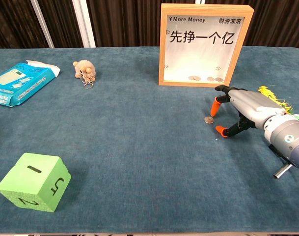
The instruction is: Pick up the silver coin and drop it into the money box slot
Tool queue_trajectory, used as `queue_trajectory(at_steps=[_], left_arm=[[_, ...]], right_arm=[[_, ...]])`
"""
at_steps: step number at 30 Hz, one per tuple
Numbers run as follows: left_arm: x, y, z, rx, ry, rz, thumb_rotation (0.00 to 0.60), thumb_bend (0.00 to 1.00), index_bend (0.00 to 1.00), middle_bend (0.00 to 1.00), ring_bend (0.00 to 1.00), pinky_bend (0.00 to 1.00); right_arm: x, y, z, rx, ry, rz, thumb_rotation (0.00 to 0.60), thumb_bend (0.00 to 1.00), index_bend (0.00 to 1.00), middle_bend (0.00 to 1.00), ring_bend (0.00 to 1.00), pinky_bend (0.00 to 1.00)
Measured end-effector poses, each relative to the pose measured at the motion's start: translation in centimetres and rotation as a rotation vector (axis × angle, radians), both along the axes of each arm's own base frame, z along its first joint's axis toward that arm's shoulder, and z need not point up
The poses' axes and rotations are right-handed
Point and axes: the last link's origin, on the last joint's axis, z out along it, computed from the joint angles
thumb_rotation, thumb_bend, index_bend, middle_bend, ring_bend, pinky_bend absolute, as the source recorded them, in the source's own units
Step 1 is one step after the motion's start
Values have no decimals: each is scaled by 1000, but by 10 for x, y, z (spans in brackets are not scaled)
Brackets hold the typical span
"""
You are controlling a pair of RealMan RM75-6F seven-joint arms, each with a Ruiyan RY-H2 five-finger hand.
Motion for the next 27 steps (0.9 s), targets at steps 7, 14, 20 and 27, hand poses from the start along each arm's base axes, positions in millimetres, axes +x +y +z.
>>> queue_trajectory(at_steps=[7,14,20,27], left_arm=[[0,0,0,-2,0,1,600,423,167,21,39,5],[0,0,0,-3,0,2,600,423,167,21,40,5],[0,0,0,-4,0,3,600,423,168,21,39,5],[0,0,0,-6,2,4,600,423,169,21,39,5]], right_arm=[[5,-2,-3,8,4,11,600,421,434,10,0,0],[6,-5,-7,18,4,3,600,422,445,10,0,0],[6,-7,-7,12,-2,0,600,422,455,10,0,0],[6,-7,-9,23,0,-5,600,422,455,10,0,0]])
